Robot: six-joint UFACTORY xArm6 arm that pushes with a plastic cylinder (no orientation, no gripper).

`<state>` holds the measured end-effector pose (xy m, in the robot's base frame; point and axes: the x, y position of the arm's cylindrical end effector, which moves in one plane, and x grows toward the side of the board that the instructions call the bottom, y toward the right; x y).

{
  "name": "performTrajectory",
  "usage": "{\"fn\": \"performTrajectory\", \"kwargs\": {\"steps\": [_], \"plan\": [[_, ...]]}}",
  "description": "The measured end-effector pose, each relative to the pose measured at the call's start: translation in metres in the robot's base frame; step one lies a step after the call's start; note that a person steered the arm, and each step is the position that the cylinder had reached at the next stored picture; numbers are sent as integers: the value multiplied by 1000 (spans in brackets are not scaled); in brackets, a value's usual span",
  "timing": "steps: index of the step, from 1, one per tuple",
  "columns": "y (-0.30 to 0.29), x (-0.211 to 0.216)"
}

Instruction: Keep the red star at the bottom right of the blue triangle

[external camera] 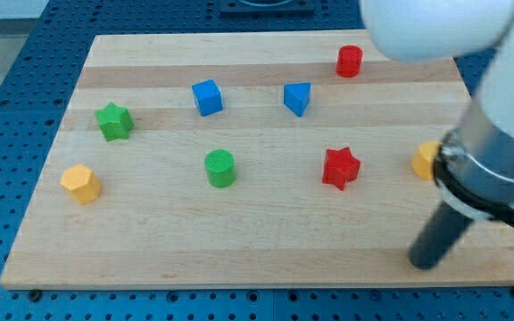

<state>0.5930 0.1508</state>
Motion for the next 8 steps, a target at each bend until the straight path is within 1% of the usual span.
{"fn": "performTrajectory", "kwargs": {"steps": [2, 3, 4, 6, 7, 8], "plan": [[-72, -74], [-76, -115], [-80, -118], [-82, -161], [-83, -141], [-74, -134]]}}
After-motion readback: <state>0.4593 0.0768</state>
